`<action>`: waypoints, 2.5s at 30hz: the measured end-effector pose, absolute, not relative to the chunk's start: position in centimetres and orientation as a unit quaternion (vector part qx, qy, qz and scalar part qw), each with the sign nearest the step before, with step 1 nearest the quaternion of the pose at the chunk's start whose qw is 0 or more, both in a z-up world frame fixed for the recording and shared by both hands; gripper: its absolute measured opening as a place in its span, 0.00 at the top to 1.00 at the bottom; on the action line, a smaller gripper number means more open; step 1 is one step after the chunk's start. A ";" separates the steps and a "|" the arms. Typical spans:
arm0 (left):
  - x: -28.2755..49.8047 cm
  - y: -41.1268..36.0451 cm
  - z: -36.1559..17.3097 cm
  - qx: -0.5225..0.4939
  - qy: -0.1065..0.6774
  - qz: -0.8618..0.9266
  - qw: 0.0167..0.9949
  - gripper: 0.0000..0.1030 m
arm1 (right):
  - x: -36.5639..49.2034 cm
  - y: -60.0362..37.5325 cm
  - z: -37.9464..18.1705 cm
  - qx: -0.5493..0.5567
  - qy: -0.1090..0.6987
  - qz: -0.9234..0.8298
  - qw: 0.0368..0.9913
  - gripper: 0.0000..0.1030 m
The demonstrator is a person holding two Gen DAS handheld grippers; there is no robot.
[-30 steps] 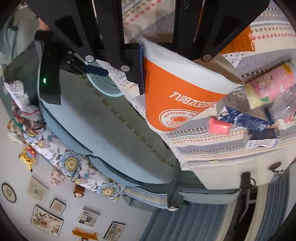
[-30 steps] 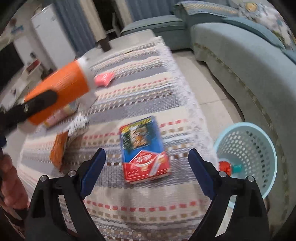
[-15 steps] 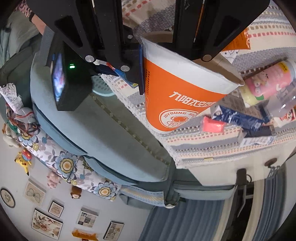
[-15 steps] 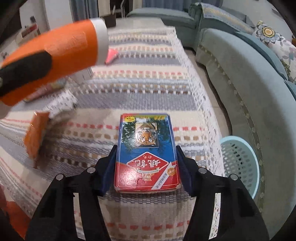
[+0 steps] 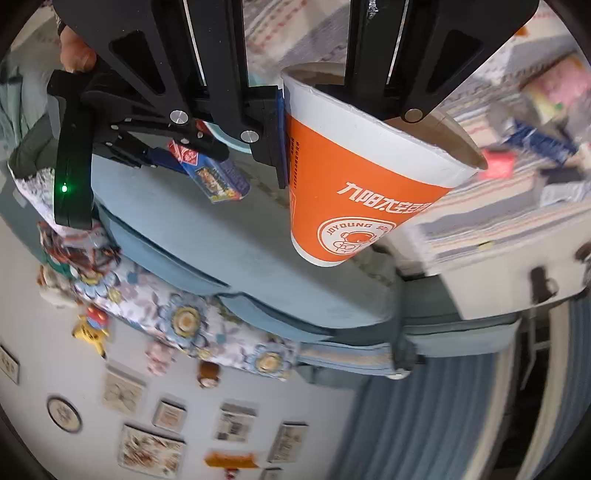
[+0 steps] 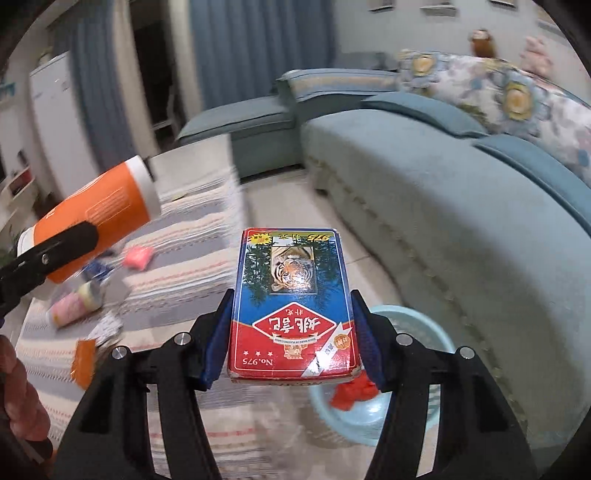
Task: Collect trash
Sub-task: 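Carry the cup and card box over the wastebasket and release both, then grasp the pink drink bottle with the left tool while the right tool grasps the orange wrapper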
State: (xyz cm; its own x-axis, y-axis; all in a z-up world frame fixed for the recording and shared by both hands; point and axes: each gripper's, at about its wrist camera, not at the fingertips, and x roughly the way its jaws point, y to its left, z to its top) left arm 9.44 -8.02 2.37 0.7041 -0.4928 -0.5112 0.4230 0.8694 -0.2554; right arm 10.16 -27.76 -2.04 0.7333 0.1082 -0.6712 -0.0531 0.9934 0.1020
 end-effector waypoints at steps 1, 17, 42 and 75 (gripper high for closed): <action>9.8 -9.1 2.2 -0.055 0.297 -0.255 0.919 0.93 | 10.2 -28.7 -2.2 0.045 0.366 0.037 0.929 0.45; 15.1 -23.1 -11.8 0.008 0.476 -0.347 0.808 0.93 | 11.5 -40.2 -16.9 0.154 0.515 -0.089 0.838 0.45; 12.7 -13.8 -10.2 -0.027 0.480 -0.282 0.830 0.48 | 9.5 -35.3 -14.9 0.142 0.495 -0.045 0.856 0.44; 3.0 25.2 -8.2 -0.192 0.353 0.082 0.912 0.33 | 9.9 -0.7 -11.5 -0.053 0.471 0.302 0.827 0.34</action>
State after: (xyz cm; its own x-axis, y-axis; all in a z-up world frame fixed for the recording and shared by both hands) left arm 3.02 25.17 -8.25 0.7374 0.0135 -0.6753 -0.2847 0.9128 -0.2927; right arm 9.88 -0.66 -11.50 0.3743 0.4497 -0.8110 -0.5504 0.8116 0.1960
